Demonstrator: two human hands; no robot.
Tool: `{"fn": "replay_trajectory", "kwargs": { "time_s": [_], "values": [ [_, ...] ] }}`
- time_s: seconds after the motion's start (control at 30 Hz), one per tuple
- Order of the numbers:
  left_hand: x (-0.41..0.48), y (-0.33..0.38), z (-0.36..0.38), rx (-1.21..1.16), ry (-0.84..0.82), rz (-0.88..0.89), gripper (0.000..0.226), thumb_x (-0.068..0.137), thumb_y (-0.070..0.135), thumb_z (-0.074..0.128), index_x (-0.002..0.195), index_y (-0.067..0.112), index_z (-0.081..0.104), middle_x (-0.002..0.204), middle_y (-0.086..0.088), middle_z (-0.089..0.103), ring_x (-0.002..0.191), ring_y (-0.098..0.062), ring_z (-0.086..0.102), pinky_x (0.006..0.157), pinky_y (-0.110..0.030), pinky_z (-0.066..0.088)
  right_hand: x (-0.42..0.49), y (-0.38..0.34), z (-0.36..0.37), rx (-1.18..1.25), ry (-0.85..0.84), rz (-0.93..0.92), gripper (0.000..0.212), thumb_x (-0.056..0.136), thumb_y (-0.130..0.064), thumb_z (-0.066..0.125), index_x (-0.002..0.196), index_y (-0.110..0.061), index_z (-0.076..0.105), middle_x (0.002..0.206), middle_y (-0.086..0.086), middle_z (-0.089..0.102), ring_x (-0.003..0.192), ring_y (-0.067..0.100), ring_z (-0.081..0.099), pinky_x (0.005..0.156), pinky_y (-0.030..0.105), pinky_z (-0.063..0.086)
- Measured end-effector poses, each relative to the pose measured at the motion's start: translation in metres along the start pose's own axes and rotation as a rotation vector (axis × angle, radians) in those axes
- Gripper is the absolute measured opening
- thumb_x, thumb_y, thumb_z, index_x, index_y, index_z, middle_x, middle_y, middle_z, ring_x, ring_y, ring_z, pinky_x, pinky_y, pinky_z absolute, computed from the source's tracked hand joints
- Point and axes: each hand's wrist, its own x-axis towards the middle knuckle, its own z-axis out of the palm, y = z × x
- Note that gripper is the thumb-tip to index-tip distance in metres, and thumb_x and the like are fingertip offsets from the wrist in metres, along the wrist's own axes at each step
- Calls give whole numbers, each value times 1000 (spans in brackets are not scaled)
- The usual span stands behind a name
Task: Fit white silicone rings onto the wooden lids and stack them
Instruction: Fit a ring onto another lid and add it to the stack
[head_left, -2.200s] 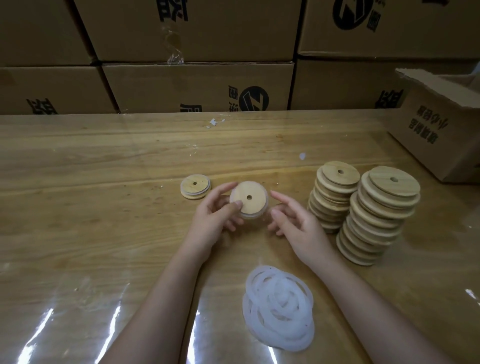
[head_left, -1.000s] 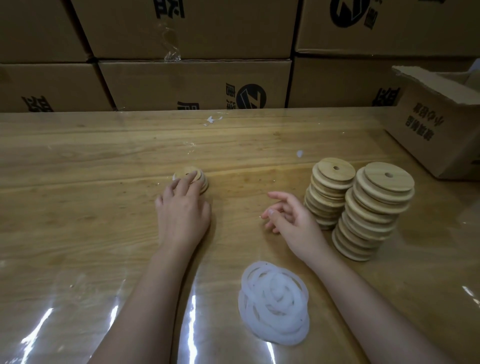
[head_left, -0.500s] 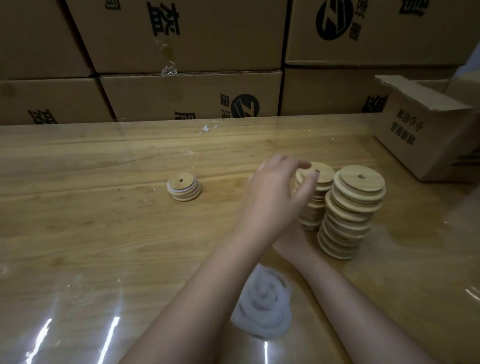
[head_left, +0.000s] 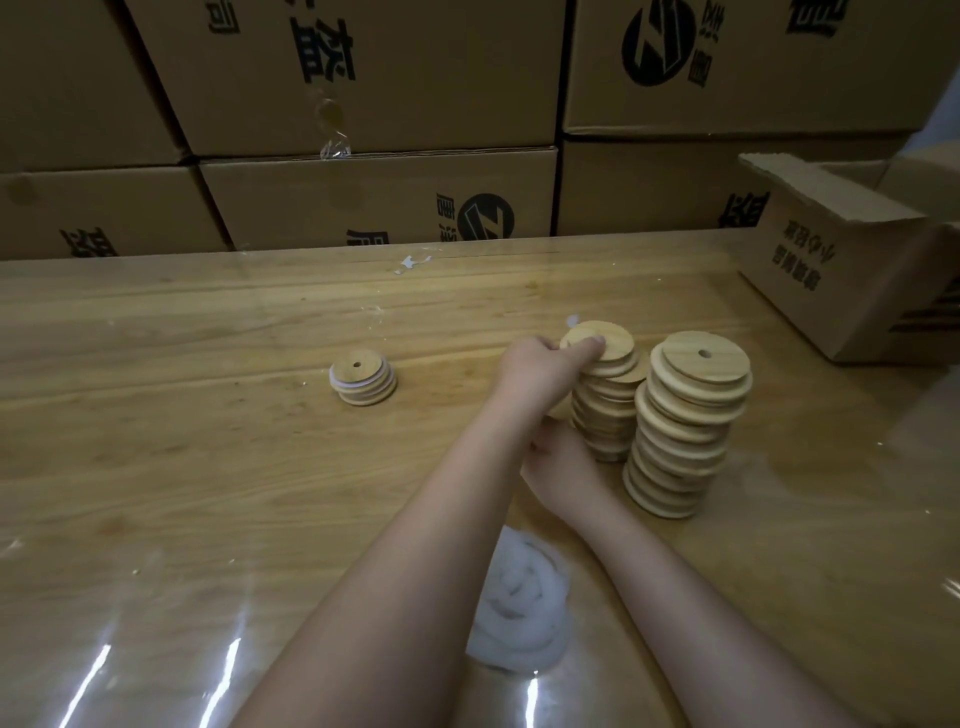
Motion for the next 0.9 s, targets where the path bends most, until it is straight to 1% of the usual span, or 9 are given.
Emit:
{"fn": "replay_trajectory", "kwargs": {
  "time_s": [0.1, 0.17, 0.23, 0.3, 0.4, 0.53, 0.63, 0.7, 0.9],
  "values": [
    [-1, -10, -11, -187, 43, 7, 31, 79, 43, 69, 85, 13, 63, 77, 0, 60, 69, -13, 57, 65, -26, 46, -1, 0, 2, 208, 2, 19, 35, 87, -9, 51, 58, -27, 48, 52, -18, 59, 53, -4, 53, 51, 13, 34],
    [-3, -23, -25, -332, 92, 14, 21, 81, 34, 70, 82, 15, 61, 69, 4, 60, 54, -2, 58, 52, -17, 46, -2, 1, 3, 283, 0, 14, 28, 88, -15, 56, 64, -29, 56, 62, -11, 64, 64, 4, 59, 63, 24, 45],
    [-4, -42, -42, -368, 167, 30, 17, 83, 28, 69, 77, 16, 59, 63, 3, 58, 49, -1, 56, 46, -13, 44, -4, -2, 2, 243, -90, -15, 17, 84, -24, 62, 70, -33, 60, 74, -12, 65, 76, 8, 60, 76, 30, 48],
    [-8, -66, -56, -362, 241, 40, 17, 84, 24, 69, 76, 13, 58, 64, -2, 56, 55, -10, 55, 50, -18, 44, -6, -2, 1, 93, -257, -108, 11, 79, -34, 67, 71, -36, 60, 78, -18, 61, 84, 5, 56, 85, 30, 44],
    [-18, -101, -69, -312, 327, 74, 18, 84, 23, 68, 75, 11, 57, 64, -9, 56, 53, -13, 49, 46, -22, 40, -10, -7, -4, -159, -465, -243, 12, 75, -44, 71, 80, -36, 63, 95, -20, 54, 103, 1, 44, 97, 27, 24],
    [-26, -122, -76, -316, 309, 173, 16, 83, 21, 69, 75, 15, 57, 55, -3, 55, 42, -6, 45, 37, -17, 35, -10, -10, -26, -111, -728, -197, 20, 78, -35, 72, 97, -30, 66, 120, -24, 47, 121, -3, 32, 107, 25, 16],
    [-27, -125, -78, -338, 290, 201, 11, 84, 18, 68, 79, 14, 59, 55, 0, 54, 43, -5, 45, 37, -17, 35, -9, -8, -41, 0, -879, -135, 18, 81, -20, 71, 99, -21, 69, 134, -26, 41, 126, -10, 31, 102, 7, 24],
    [-27, -126, -78, -343, 274, 217, 8, 84, 17, 68, 81, 16, 61, 59, 2, 56, 46, -4, 46, 39, -16, 36, -7, -7, -41, 20, -879, -120, 13, 81, -16, 71, 93, -19, 70, 134, -26, 42, 124, -14, 33, 97, 2, 26],
    [-24, -123, -77, -279, 174, 319, 13, 83, 13, 68, 96, 16, 65, 79, -5, 62, 62, -17, 56, 46, -20, 42, -5, -4, -28, 204, -662, -76, 7, 81, -17, 71, 79, -24, 69, 114, -18, 60, 109, 3, 55, 99, 22, 41]
  ]
}}
